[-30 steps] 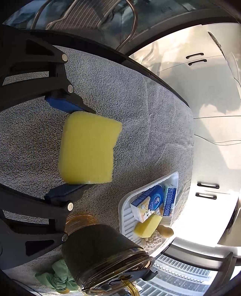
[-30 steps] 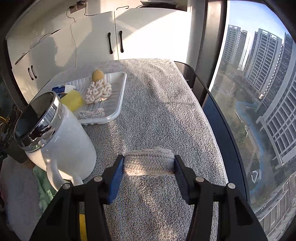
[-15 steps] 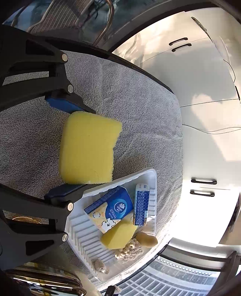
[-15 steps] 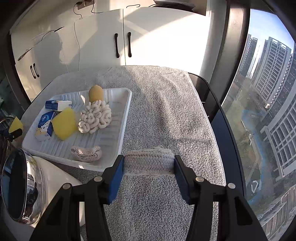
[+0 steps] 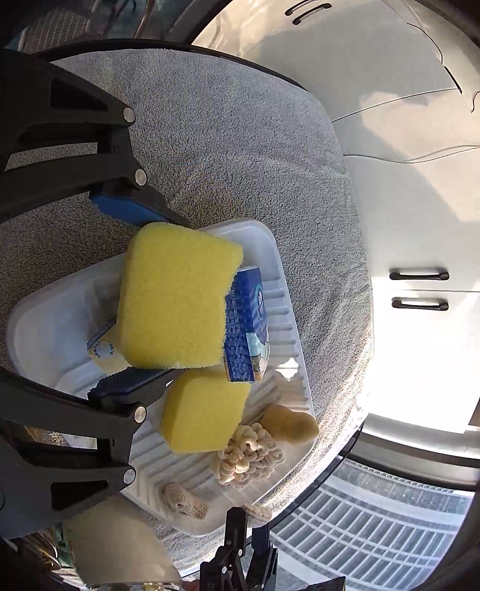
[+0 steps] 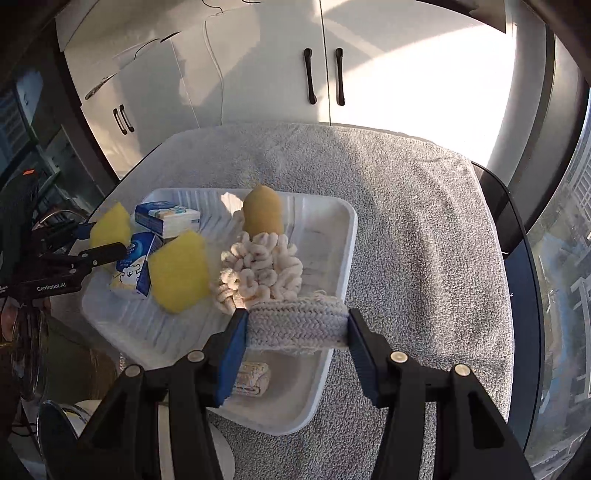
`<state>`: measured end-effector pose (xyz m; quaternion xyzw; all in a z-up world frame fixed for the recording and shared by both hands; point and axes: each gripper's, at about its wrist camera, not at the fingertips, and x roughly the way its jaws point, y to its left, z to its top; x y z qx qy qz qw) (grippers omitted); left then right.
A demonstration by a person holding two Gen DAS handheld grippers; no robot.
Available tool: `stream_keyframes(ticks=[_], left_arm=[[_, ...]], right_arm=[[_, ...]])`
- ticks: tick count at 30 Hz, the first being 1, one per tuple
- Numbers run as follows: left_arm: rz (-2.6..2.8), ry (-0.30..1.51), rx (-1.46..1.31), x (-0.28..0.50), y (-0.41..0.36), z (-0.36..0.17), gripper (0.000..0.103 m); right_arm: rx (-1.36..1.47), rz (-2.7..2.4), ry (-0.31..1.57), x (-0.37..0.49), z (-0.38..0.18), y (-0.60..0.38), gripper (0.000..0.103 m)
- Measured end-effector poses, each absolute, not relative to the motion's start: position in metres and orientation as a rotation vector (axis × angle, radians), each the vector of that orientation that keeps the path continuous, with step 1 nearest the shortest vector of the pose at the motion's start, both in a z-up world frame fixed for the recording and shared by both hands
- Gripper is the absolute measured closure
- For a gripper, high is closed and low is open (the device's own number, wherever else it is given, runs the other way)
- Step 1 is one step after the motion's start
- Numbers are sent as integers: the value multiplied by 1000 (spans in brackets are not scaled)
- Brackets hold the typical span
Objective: Organize soft objects
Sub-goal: 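Open the right tool to drop the pad while the left tool releases the sponge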
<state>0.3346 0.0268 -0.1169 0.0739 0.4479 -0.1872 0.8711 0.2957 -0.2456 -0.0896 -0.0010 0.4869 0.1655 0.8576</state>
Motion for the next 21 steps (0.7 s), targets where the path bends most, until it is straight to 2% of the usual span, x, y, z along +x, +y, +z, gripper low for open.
stream_keyframes(ticks=[18, 21], left_arm=[[-443, 990, 169, 340, 5, -120, 38], [-452, 991, 163, 340, 4, -118, 38]], right_arm=[[67, 445, 1190, 322, -119, -218, 46], [68, 443, 1215, 323, -122, -218, 43]])
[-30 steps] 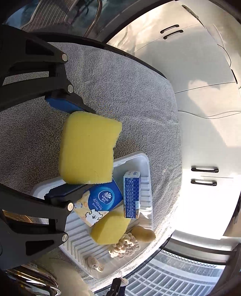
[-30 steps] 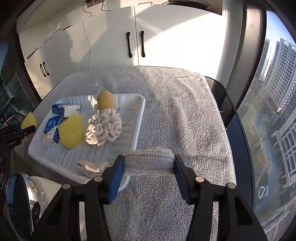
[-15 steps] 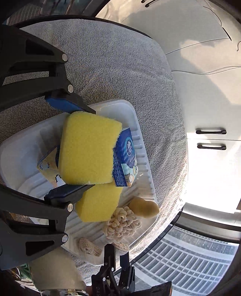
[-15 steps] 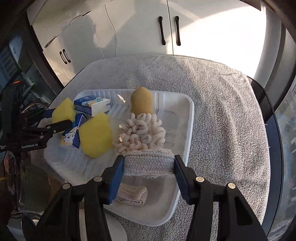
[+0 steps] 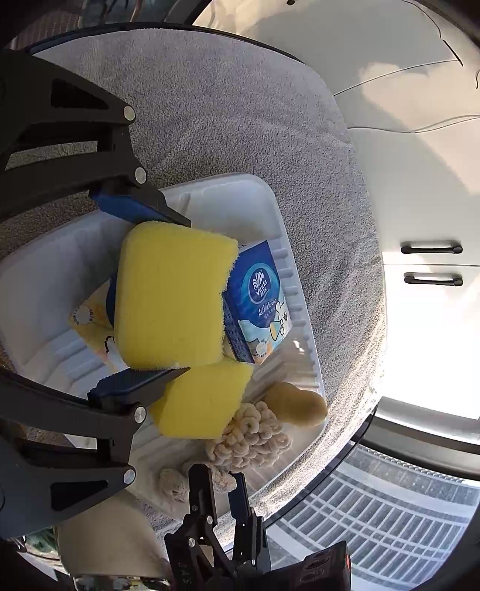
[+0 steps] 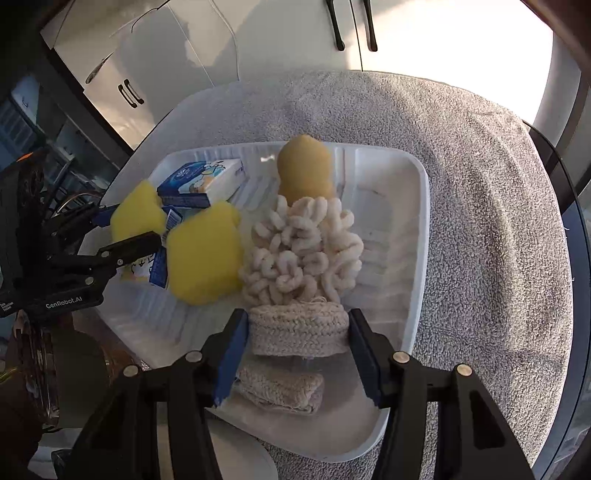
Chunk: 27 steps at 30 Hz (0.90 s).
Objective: Organize soft objects
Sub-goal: 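Open the right tool to drop the pad while the left tool releases the sponge, then move both open tools back toward the green cloth and egg sponge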
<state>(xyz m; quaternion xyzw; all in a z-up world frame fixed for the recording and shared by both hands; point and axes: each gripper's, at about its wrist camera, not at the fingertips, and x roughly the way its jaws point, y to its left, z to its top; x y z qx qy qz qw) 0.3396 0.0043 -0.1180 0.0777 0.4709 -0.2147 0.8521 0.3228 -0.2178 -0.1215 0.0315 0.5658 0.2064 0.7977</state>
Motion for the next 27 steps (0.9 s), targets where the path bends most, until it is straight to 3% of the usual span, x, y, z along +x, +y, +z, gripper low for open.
stream_keyframes(ticks=[5, 16, 27], left_arm=[[-455, 975, 149, 338, 5, -111, 37], [-383, 897, 106, 337, 20, -87, 33], [-220, 900, -32, 335, 85, -84, 33]], right_arm=[[76, 453, 1221, 322, -119, -213, 34], [113, 387, 1133, 317, -97, -220, 33], [200, 218, 1074, 300, -81, -285, 33]])
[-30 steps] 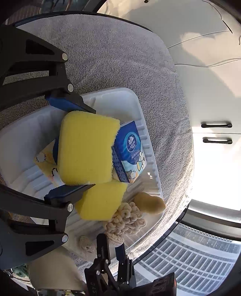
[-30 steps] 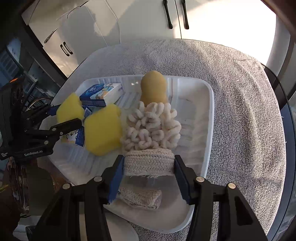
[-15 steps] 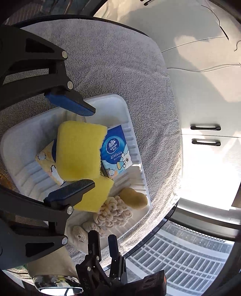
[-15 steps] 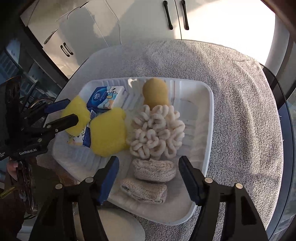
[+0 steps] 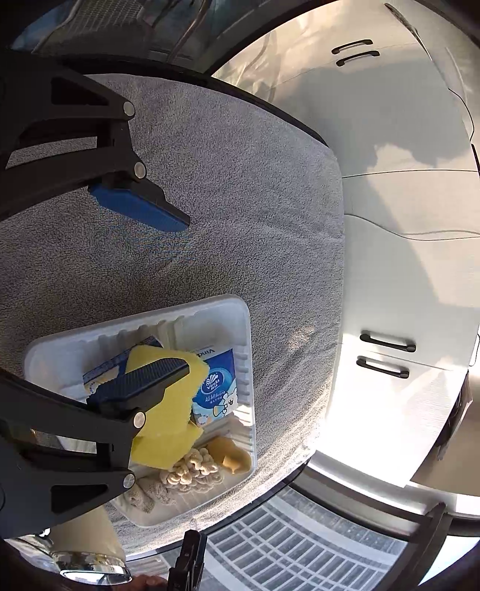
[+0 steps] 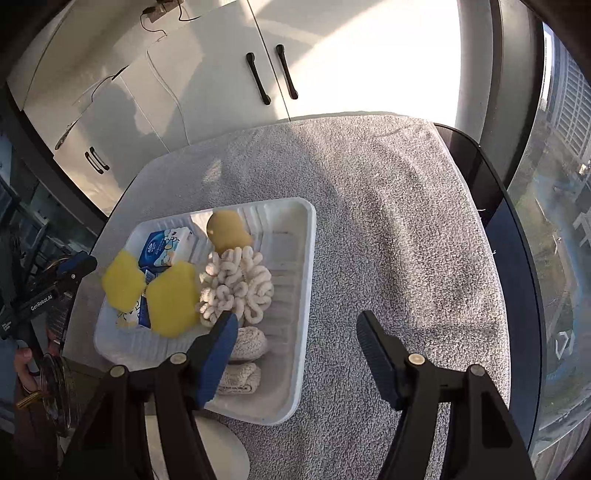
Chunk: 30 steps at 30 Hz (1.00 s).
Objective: Organize soft objects
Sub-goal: 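Move both open tools back toward the green cloth and egg sponge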
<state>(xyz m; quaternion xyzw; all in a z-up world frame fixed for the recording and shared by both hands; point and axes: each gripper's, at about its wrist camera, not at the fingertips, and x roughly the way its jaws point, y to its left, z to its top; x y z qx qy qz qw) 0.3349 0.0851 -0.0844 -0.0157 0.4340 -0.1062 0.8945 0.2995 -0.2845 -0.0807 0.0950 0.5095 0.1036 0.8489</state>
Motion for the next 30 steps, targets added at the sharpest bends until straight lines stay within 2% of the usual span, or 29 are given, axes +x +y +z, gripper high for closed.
stream_keyframes(ticks=[17, 30], left_arm=[[-61, 926, -70, 266, 155, -109, 33], [-68, 957, -45, 186, 156, -127, 33]], right_arm=[[229, 56, 1107, 224, -110, -361, 33], [165, -37, 1102, 134, -110, -370, 33]])
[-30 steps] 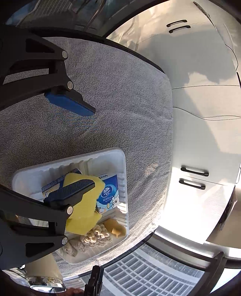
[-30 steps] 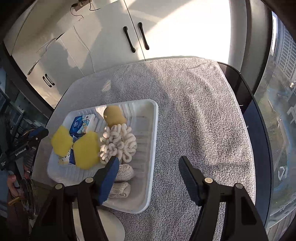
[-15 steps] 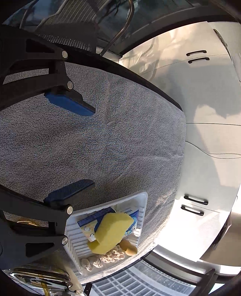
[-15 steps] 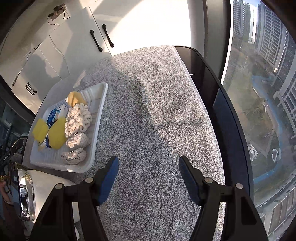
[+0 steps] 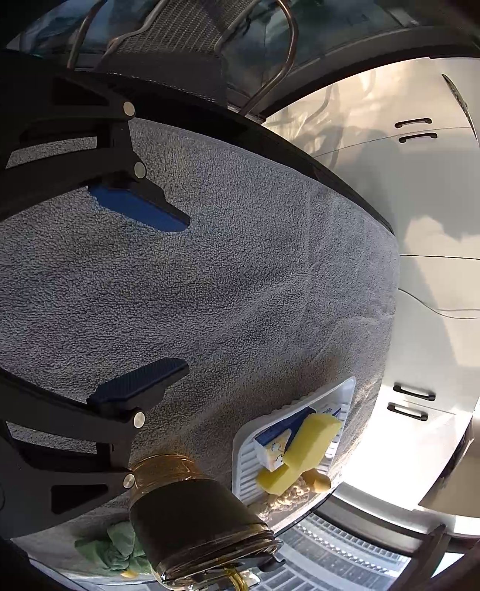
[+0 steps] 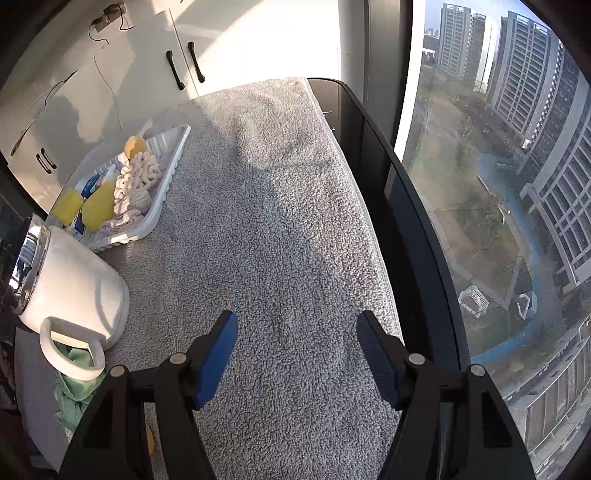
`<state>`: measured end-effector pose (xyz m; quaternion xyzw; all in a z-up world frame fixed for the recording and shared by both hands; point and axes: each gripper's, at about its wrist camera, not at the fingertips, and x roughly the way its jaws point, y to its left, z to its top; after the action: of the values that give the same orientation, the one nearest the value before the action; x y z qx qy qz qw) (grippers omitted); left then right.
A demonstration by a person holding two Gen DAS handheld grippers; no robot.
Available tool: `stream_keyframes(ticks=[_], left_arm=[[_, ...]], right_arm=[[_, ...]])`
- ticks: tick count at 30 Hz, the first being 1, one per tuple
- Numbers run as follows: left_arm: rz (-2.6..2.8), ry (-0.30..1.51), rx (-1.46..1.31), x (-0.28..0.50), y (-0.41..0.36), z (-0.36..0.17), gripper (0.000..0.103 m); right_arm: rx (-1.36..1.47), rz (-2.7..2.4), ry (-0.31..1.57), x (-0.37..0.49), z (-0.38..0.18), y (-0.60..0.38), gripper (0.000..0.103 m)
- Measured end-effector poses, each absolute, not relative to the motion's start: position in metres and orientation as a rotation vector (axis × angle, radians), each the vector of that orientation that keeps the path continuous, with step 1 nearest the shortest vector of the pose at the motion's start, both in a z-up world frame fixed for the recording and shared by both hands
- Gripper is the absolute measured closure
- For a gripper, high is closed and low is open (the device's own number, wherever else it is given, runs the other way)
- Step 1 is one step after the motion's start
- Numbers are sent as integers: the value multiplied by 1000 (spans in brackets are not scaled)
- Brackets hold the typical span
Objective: Organize soft objects
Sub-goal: 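Move both open tools back toward the green cloth and egg sponge, then grasp the green cloth with the left tool while the right tool grasps the yellow egg sponge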
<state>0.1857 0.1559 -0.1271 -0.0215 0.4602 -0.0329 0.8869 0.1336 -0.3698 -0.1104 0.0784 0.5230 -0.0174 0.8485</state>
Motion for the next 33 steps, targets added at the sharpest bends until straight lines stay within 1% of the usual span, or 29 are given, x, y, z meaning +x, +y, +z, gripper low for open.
stream_keyframes(ticks=[9, 16, 20, 27, 33], left_arm=[[-158, 996, 47, 128, 123, -138, 33], [-221, 996, 66, 97, 99, -140, 33], [-261, 988, 72, 86, 83, -139, 33], [-346, 956, 134, 68, 36, -135, 33], [-460, 945, 139, 61, -7, -131, 33]], right_arm=[[82, -31, 1109, 72, -111, -340, 32], [-3, -14, 1105, 38, -111, -308, 32], [-29, 9, 1087, 23, -109, -291, 32], [-30, 35, 1065, 7, -107, -270, 29], [-32, 46, 1055, -3, -106, -255, 28]])
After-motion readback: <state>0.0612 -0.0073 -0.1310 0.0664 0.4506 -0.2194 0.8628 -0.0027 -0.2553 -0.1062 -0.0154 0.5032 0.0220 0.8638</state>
